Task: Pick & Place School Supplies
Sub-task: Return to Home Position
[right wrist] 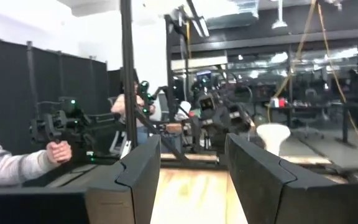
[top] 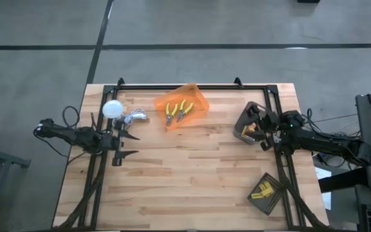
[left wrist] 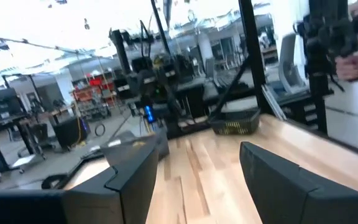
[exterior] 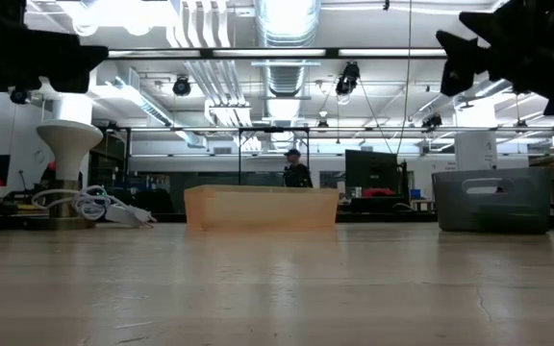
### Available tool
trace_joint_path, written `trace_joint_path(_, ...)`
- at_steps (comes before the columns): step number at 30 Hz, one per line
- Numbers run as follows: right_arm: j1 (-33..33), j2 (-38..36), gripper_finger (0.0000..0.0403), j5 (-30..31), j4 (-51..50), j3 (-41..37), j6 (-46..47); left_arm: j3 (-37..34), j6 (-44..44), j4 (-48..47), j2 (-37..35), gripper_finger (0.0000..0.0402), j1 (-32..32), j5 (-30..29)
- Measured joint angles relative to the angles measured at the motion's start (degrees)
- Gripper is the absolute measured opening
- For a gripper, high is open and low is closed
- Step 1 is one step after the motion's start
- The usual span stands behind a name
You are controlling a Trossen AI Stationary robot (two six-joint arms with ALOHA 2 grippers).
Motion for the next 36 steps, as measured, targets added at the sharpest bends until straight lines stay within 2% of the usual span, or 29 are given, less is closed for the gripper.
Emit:
trace_joint_path(12,0.11,0.63,0.0178,1.88,-1.72,-0.61,-0.14,-0.07,-2.28,-4.08,0.32,0.0234,0.04,-0.16)
trace_joint_path(21,0.11,0.56,0.0178,1.91,-11.57,-0.61,-0.59,-0.09,-1.93,-4.62,3.87,0.0234,0.04,-0.38)
trace_joint_path(30,0.11,0.60,0.0178,1.89,-12.97,-0.61,-1.15,-0.10,-2.08,-4.77,7.21,0.0234,0.04,-0.60)
trace_joint_path(36,0.11,0.63,0.0178,1.89,-18.82,-0.61,-1.73,-0.13,-2.12,-4.86,8.44,0.0234,0.04,-0.62)
